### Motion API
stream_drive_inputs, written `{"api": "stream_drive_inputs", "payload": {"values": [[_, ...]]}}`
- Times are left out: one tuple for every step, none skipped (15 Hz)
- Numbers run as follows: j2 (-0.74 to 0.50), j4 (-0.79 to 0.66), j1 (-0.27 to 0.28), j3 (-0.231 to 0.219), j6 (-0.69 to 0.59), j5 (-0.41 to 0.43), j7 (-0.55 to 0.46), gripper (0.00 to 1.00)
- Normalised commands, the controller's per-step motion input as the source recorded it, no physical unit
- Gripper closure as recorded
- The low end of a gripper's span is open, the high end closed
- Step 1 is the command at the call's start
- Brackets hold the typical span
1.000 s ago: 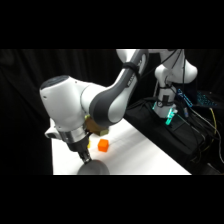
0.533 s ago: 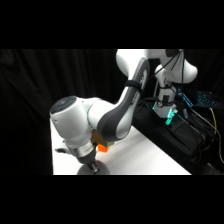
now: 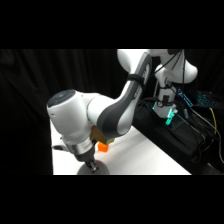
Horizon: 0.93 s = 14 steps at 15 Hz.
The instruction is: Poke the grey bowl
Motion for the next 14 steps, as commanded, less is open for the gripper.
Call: {"api": "stream_drive_inputs", "payload": {"values": [[-0.34, -0.06, -0.003, -0.028, -0.30, -0.057, -0.05, 0.98], [-0.36, -0.07, 0.007, -0.032, -0.31, -0.071, -0.03, 0.73], [-0.35, -0.06, 0.013, -0.033, -0.32, -0.082, -0.02, 0.73], [-0.37, -0.07, 0.011, -0.027, -0.32, -0.085, -0.02, 0.67], [-0.36, -0.08, -0.002, -0.011, -0.29, -0.079, -0.06, 0.54], [-0.36, -0.09, -0.009, -0.003, -0.26, -0.072, -0.06, 0.45], [-0.35, -0.09, -0.029, 0.019, -0.28, -0.047, -0.11, 0.34], [-0.36, -0.10, -0.018, 0.005, -0.26, -0.074, -0.09, 0.21], [-0.35, -0.12, -0.019, 0.006, -0.22, -0.083, -0.10, 0.10], [-0.34, -0.12, -0.022, 0.008, -0.21, -0.080, -0.09, 0.00], [-0.32, -0.13, -0.019, 0.006, -0.19, -0.100, -0.11, 0.00], [-0.31, -0.12, -0.016, 0.007, -0.22, -0.103, -0.10, 0.00], [-0.29, -0.13, 0.001, 0.001, -0.20, -0.128, -0.07, 0.00], [-0.27, -0.12, 0.013, -0.009, -0.18, -0.150, -0.03, 0.00]]}}
